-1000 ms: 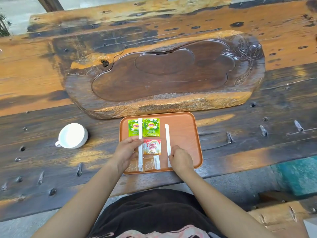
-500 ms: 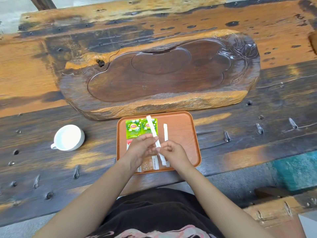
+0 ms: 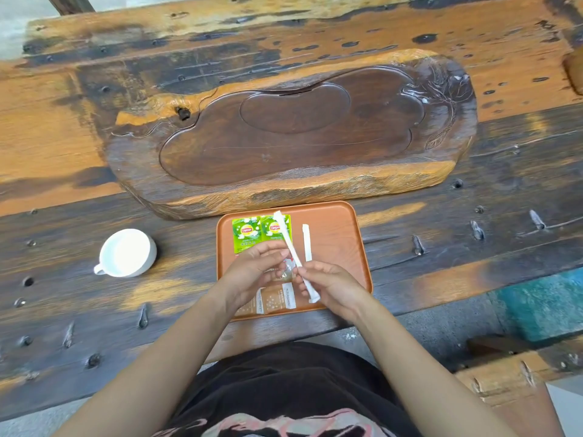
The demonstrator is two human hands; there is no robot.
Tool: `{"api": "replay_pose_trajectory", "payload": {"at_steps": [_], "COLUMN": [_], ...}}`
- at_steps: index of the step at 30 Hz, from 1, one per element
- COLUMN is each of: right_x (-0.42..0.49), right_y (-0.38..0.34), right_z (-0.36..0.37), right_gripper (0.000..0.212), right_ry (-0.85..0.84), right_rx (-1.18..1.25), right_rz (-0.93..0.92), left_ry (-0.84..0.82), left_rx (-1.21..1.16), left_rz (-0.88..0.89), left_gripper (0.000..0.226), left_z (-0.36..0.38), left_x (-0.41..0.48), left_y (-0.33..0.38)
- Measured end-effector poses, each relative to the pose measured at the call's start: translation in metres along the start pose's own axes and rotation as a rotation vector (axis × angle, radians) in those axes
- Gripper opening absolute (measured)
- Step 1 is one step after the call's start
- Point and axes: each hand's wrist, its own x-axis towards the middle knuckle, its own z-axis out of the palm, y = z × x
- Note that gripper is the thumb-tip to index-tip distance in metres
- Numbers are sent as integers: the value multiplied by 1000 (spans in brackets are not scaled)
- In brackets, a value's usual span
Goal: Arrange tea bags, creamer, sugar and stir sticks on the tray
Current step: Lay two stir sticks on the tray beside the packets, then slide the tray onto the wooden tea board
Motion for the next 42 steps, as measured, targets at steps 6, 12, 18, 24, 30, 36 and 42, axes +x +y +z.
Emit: {"api": "replay_pose_trajectory", "payload": {"at_steps": [6, 12, 18, 24, 30, 36, 42], "right_x": [16, 25, 27, 25, 25, 20, 20], "right_y": [6, 7, 10, 12, 14, 8, -3], "right_z": [-31, -41, -42, -40, -40, -43, -68], "right_gripper": [26, 10, 5, 10, 9, 11, 16], "right_ry": [568, 693, 739, 791, 793, 872, 849], "right_rx": [-433, -722, -875, -975, -994, -1058, -953], "right_rz": [-33, 9, 26, 44, 20, -156, -127], "left_ry": [638, 714, 678, 648, 624, 599, 567], "left_rx": [497, 671, 684, 645, 612, 567, 375], "left_rz": [113, 13, 1, 0, 4, -9, -80], "left_gripper": [23, 36, 28, 17, 17, 15, 15], "left_z": [-47, -84, -87, -90, -90, -91, -94], "left_x": [4, 1, 3, 3, 1, 0, 2], "left_y": [-8, -31, -37, -36, -35, -31, -27]}}
